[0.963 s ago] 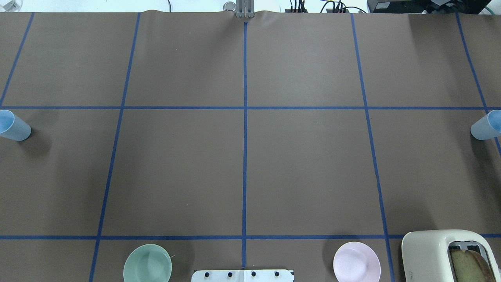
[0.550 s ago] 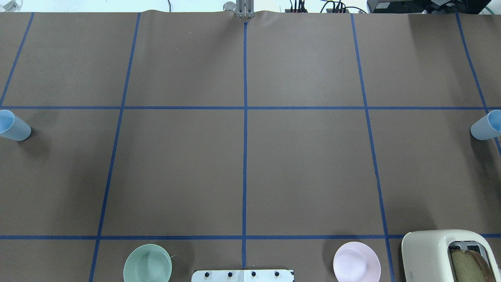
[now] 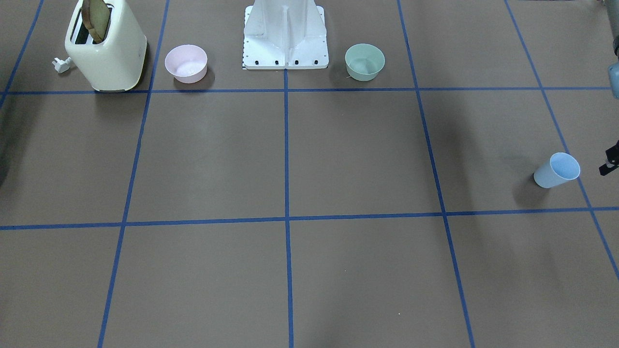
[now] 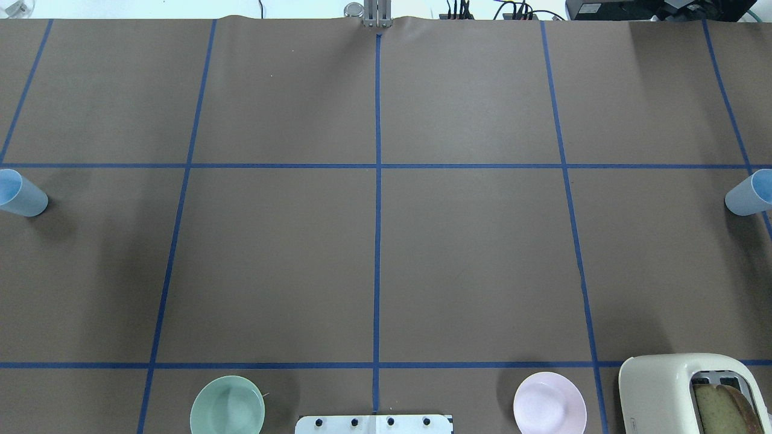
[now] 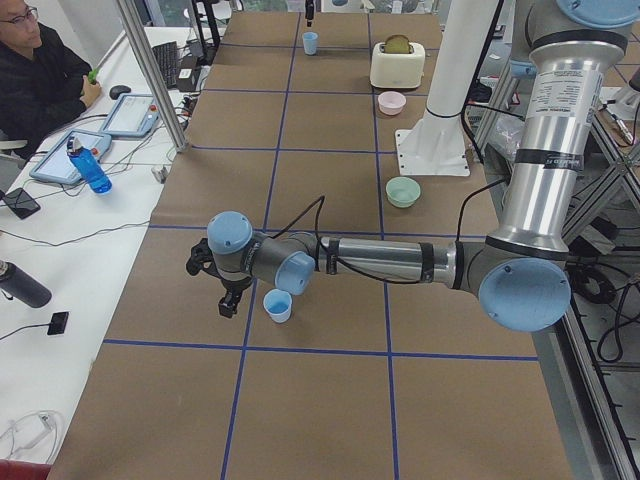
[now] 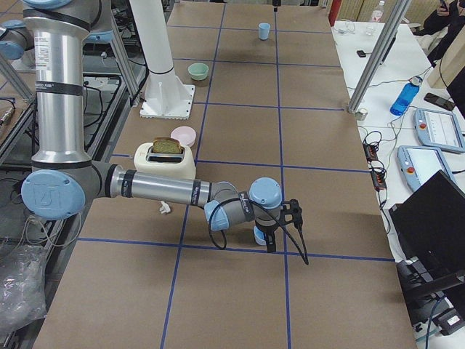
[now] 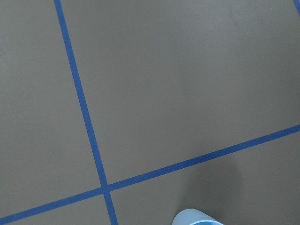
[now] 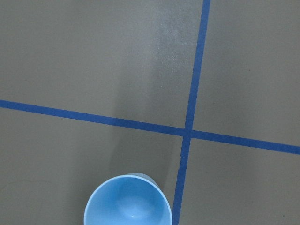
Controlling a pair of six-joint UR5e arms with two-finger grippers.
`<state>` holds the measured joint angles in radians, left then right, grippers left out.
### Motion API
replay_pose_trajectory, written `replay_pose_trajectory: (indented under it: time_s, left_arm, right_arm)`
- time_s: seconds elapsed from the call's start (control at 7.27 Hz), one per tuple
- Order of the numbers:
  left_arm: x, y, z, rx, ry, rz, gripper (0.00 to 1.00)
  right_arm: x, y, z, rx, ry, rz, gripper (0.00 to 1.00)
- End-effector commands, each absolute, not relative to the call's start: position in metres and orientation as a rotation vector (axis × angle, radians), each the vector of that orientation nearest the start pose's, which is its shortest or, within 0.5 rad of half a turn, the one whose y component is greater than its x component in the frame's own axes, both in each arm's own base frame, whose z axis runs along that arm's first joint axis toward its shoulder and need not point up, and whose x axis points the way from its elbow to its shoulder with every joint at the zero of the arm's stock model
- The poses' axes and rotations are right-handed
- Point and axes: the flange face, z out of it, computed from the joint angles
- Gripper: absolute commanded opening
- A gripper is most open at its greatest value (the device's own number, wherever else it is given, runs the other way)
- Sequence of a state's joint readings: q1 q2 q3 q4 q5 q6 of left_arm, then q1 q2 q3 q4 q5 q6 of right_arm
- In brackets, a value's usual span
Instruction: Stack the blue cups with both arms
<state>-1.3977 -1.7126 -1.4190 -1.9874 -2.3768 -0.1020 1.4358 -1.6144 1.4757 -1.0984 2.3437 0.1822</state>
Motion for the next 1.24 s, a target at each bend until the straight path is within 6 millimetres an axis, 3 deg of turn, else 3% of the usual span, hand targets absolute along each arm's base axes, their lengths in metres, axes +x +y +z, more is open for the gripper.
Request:
replay_pose_trajectory:
  time_s: [0.0, 0.41, 0.69, 1.1]
  left_arm:
    - [0.059, -0.571, 0.643, 0.297, 0.815, 0.260, 0.98]
    - [0.064, -0.558, 0.655, 0.297, 0.819, 0.268, 0.98]
    - [0.091, -0.542, 0.658, 0.305, 0.849, 0.250, 0.98]
    - [0.091, -0.527, 0.668, 0.314, 0.851, 0.250, 0.98]
  right_arm:
    - [-0.002, -0.488, 0.678, 0.188, -0.806, -0.083, 1.00]
    - [-0.002, -0.487, 0.678, 0.189, -0.805, -0.086, 1.00]
    - [-0.002, -0.485, 0.681, 0.184, -0.806, -0.083, 1.00]
    - [-0.002, -0.484, 0.681, 0.182, -0.806, -0.081, 1.00]
